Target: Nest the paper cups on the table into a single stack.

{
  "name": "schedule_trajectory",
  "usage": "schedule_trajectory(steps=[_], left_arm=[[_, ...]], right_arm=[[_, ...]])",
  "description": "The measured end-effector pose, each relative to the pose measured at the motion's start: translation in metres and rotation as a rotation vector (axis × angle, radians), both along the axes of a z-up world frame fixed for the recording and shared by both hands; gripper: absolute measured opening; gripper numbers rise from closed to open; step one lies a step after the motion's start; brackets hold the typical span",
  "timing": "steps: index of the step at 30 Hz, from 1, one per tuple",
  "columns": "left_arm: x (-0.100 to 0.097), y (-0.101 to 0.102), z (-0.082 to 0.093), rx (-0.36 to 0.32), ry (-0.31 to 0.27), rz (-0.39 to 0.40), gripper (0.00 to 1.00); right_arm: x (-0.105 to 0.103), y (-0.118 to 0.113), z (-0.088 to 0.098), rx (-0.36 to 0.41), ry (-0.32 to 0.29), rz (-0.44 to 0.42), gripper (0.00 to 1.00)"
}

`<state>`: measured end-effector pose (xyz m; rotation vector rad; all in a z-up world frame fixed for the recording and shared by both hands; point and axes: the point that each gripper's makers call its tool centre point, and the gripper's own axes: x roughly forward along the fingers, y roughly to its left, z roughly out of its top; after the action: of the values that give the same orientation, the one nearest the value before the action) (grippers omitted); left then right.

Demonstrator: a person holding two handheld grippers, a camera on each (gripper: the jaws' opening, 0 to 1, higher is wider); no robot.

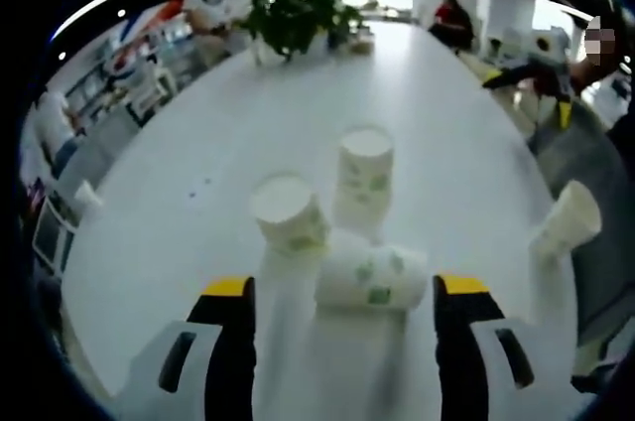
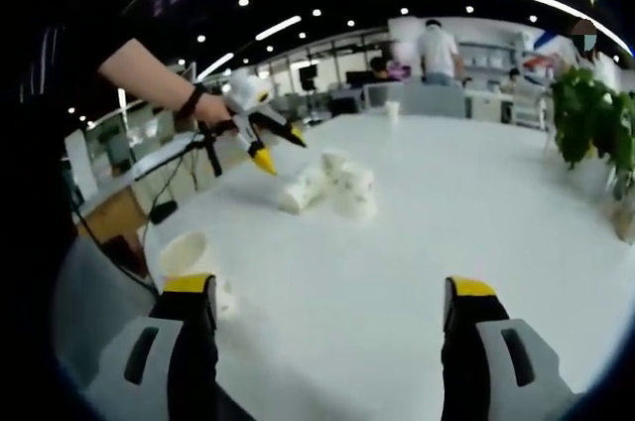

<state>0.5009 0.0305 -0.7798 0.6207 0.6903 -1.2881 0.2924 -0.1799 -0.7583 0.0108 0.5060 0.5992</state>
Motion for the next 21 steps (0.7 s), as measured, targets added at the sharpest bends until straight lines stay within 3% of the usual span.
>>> schedule_trajectory(steps=[6, 21], left_arm=[[0.0018, -0.0018, -0.0047, 0.008, 0.012, -0.012, 0.69], [0.0016, -0.0093, -0.0104, 0.032, 0.043, -0.062, 0.62]], right_arm=[[0.0026, -0.0035, 0.003, -0.011, -0.03, -0.019, 0.98], [-0.0025, -0.0082, -0.0048, -0.008, -0.005, -0.036, 0.98]])
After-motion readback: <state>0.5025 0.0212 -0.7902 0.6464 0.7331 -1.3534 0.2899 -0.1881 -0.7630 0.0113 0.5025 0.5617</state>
